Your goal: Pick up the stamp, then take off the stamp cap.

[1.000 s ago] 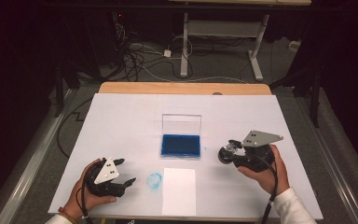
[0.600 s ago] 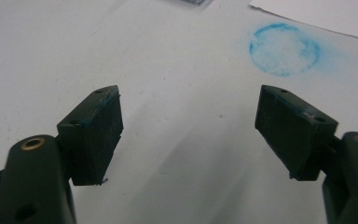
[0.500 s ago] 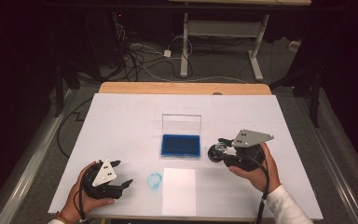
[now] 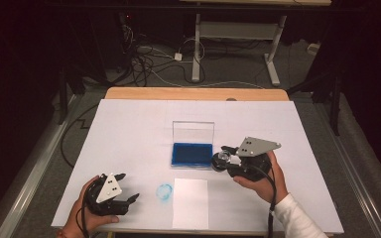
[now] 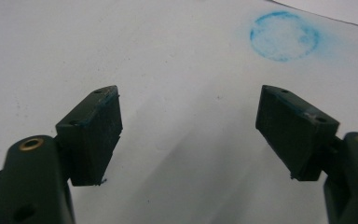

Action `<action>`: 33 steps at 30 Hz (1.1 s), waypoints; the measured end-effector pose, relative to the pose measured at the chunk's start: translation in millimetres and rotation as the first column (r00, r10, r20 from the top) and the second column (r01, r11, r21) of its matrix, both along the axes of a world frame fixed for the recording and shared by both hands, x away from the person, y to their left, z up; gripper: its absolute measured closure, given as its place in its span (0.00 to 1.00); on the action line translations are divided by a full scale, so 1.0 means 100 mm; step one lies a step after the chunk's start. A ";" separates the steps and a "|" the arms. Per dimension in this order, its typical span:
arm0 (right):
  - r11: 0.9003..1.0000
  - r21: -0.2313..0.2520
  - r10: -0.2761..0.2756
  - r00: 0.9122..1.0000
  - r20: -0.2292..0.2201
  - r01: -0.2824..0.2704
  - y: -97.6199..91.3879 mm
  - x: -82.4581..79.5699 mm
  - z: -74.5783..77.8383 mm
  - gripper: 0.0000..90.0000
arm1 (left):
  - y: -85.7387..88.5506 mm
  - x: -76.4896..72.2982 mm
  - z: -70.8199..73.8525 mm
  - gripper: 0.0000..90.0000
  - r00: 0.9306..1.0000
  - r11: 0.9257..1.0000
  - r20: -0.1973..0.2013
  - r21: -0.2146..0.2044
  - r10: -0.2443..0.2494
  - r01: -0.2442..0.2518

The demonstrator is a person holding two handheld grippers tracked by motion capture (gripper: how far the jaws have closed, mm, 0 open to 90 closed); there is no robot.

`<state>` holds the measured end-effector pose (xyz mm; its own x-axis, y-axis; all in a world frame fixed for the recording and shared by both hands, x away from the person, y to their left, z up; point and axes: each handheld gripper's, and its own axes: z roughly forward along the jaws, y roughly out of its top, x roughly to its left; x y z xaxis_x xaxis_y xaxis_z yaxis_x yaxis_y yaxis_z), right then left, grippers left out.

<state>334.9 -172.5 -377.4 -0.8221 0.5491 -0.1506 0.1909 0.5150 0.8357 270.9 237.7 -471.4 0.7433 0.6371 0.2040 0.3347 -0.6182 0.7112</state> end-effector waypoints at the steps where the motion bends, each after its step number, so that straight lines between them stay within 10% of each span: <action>1: 1.000 -0.001 0.004 1.000 0.004 -0.004 0.01 0.00 0.00 0.64 | 0.00 0.00 0.00 0.24 1.000 1.000 0.000 -0.002 -0.001 0.001; 22: 0.994 0.022 0.103 0.995 -0.009 -0.103 0.44 -0.05 -0.03 0.64 | -0.22 0.08 0.09 0.24 0.999 0.995 -0.001 -0.082 -0.050 0.050; 33: 0.983 0.060 0.175 0.984 -0.031 -0.173 0.79 -0.07 -0.03 0.64 | -0.49 0.13 0.17 0.25 0.988 0.973 0.023 -0.173 -0.152 0.154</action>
